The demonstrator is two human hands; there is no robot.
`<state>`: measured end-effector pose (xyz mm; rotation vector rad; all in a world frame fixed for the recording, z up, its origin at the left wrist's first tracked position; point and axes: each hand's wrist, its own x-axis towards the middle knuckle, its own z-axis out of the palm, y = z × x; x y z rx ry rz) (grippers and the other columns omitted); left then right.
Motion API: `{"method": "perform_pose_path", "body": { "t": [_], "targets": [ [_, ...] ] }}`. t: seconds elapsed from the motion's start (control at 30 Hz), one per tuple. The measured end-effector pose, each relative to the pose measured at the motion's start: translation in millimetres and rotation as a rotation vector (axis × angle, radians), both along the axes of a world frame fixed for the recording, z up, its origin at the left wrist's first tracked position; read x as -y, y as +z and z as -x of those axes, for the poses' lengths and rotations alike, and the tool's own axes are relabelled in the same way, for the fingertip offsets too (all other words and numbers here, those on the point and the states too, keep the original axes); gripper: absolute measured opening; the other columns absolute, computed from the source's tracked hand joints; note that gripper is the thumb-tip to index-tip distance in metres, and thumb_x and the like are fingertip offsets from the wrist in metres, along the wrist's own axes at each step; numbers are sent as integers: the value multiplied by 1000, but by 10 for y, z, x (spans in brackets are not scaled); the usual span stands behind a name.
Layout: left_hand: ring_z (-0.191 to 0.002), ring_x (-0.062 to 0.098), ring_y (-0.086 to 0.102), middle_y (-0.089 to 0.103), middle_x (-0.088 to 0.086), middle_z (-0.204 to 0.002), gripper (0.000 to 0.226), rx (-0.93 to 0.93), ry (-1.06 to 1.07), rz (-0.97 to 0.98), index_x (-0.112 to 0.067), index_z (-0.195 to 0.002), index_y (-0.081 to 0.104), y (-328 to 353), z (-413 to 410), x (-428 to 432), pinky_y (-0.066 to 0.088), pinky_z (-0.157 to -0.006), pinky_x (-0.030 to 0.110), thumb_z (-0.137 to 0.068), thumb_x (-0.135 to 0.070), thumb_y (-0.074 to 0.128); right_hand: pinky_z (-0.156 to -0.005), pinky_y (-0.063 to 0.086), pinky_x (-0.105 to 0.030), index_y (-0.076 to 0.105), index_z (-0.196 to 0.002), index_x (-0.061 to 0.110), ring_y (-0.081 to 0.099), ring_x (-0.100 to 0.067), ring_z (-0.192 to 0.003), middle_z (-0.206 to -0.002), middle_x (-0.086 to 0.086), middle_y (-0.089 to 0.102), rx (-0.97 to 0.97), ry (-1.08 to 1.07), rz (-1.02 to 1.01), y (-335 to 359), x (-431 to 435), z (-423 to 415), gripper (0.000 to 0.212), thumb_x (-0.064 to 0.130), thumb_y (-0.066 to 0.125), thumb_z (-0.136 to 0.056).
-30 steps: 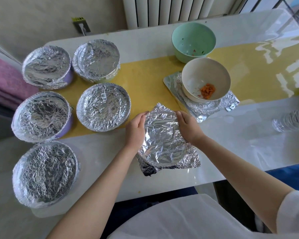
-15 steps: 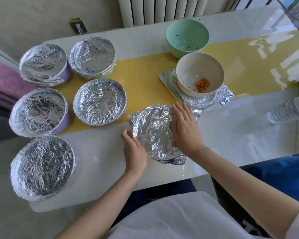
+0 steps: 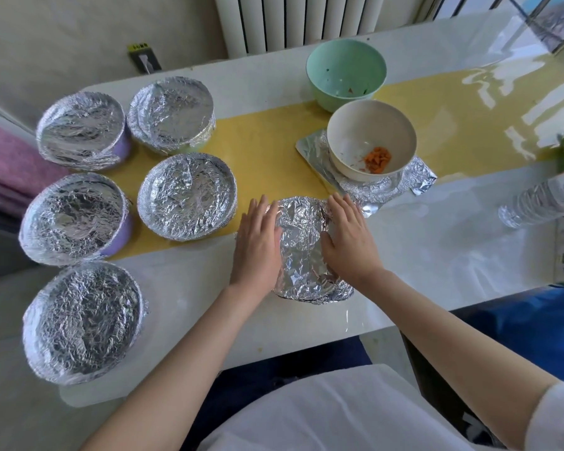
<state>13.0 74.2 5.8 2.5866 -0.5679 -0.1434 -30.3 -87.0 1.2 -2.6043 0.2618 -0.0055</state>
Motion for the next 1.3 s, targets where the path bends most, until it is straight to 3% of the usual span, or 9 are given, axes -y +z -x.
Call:
{"method": "perform_pose_path", "body": {
  "t": [0.2, 0.27, 0.37, 0.6, 0.8, 1.0, 1.1, 1.17, 1.3],
  "targets": [
    [-125, 23, 47, 46, 9, -140, 41, -254, 187, 252, -14, -143, 35, -83, -124, -114, 37, -91, 19, -102, -17, 30, -101, 34, -28, 35, -142, 11, 45, -23, -126, -140, -8, 47, -4, -196, -298, -45, -53, -45, 42, 19, 35, -100],
    [-117, 25, 53, 56, 13, -129, 38, -316, 290, 373, -11, -138, 43, -119, -122, -106, 37, -84, 15, -102, -15, 32, -81, 48, -33, 46, -135, 14, 63, -29, -90, -101, -11, 66, 25, -315, -441, -40, -73, -61, 37, 23, 31, -102],
    [-107, 21, 57, 61, 11, -120, 35, -413, 383, 526, -11, -132, 50, -141, -102, -74, 42, -87, 22, -102, -17, 33, -49, 45, -22, 53, -124, 8, 49, -15, -46, -61, -2, 52, 34, -419, -593, -11, -85, -92, 33, 18, 30, -103],
    [-108, 45, 47, 52, 35, -113, 35, -471, 465, 623, 2, -119, 56, -180, -92, -33, 39, -94, 50, -102, -18, 33, -60, 32, -27, 58, -104, 2, 42, -14, -64, -66, 0, 46, 77, -480, -658, -97, -73, -111, 27, 13, 34, -102],
    [-115, 22, 55, 61, 11, -121, 35, -441, 466, 651, -6, -127, 54, -138, -82, -19, 41, -99, 27, -102, -17, 32, -62, 35, -24, 59, -105, 6, 43, -10, -64, -67, 2, 48, 85, -480, -663, -96, -75, -113, 26, 14, 34, -102],
    [-109, 44, 53, 56, 27, -121, 36, -403, 486, 614, -18, -135, 47, -132, -21, -20, 46, -92, 52, -102, -22, 31, -69, 38, -28, 58, -93, 13, 48, -12, -71, -75, 1, 54, 39, -460, -637, -68, -65, -127, 30, 23, 32, -102],
    [-97, 27, 64, 62, 11, -120, 39, -327, 630, 598, -15, -140, 40, -124, 125, 2, 51, -87, 36, -102, -18, 30, -93, 45, -32, 54, -126, 15, 53, -12, -96, -108, 0, 63, 41, -473, -577, -83, -17, -133, 38, 32, 30, -101],
    [-93, 6, 62, 63, 9, -111, 42, -340, 722, 589, -11, -145, 29, -124, 240, 20, 46, -81, 18, -102, -14, 29, -89, 50, -47, 49, -131, 21, 52, -15, -89, -91, 12, 57, 64, -451, -561, -73, -17, -107, 46, 44, 28, -97],
    [-106, 19, 48, 46, 8, -131, 51, -510, 702, 553, -10, -149, 5, -107, 432, 43, 32, -82, 18, -103, -18, 25, -91, 49, -47, 47, -133, 19, 55, -16, -92, -105, 0, 63, 90, -388, -545, -37, -74, -4, 43, 39, 31, -98]
  ]
}}
